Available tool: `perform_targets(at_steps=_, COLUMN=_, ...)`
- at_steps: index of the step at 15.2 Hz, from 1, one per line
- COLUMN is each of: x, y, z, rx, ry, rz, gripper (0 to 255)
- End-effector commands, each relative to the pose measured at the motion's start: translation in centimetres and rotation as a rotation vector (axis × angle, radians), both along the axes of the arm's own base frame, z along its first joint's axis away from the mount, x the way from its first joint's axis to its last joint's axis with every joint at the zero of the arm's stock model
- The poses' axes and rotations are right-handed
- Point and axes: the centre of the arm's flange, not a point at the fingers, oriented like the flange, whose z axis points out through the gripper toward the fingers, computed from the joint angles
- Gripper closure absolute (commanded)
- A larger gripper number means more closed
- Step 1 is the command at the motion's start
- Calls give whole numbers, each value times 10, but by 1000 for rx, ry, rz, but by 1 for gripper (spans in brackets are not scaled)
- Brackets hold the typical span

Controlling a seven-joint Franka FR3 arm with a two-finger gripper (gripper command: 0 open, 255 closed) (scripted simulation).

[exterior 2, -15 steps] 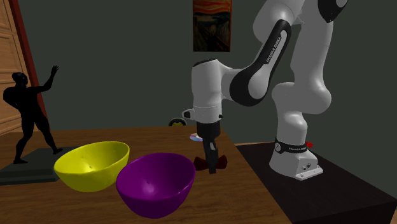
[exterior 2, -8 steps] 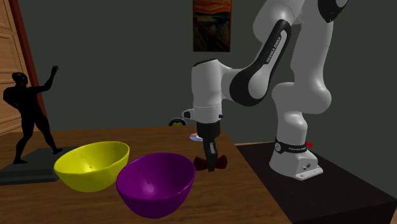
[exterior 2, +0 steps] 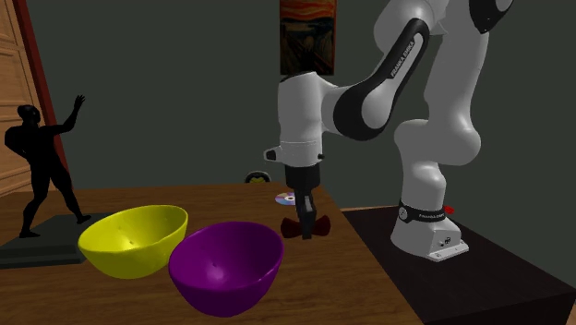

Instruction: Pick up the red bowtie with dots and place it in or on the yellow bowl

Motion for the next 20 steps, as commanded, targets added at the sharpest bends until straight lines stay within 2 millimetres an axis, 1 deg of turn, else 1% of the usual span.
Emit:
perform_targets(at_steps=1, x=0, y=-2, z=11, rx=0, ry=1, rz=0, gripper=255)
perform_targets(at_steps=20, x=0, y=-2, z=111, rx=0, ry=1, rz=0, gripper=255)
